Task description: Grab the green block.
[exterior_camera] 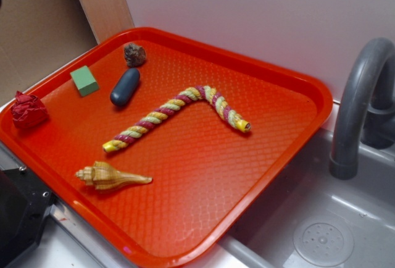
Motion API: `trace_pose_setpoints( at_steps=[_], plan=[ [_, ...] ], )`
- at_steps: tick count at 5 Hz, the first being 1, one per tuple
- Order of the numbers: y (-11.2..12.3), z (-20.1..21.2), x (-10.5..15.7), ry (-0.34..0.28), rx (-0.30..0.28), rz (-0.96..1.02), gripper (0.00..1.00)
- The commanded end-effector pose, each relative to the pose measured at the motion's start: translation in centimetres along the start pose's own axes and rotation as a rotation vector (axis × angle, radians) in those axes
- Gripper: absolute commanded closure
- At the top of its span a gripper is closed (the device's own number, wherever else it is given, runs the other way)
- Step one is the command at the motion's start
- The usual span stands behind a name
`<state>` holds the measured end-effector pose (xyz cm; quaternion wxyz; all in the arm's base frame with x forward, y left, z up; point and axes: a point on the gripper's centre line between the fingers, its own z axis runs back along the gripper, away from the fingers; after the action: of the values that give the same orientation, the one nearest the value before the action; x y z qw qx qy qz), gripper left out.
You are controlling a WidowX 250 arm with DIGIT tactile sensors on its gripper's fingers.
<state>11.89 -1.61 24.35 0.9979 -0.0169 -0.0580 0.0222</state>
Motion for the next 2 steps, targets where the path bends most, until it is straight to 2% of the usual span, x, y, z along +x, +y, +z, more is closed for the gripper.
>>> trace_pose_setpoints(
  at_steps=[1,2],
  plan=[
    [0.0,0.0,0.0,0.000,0.000,0.000,0.00],
    [1.4,-1.1,2.2,0.000,0.003,0.111,0.00]
  ],
)
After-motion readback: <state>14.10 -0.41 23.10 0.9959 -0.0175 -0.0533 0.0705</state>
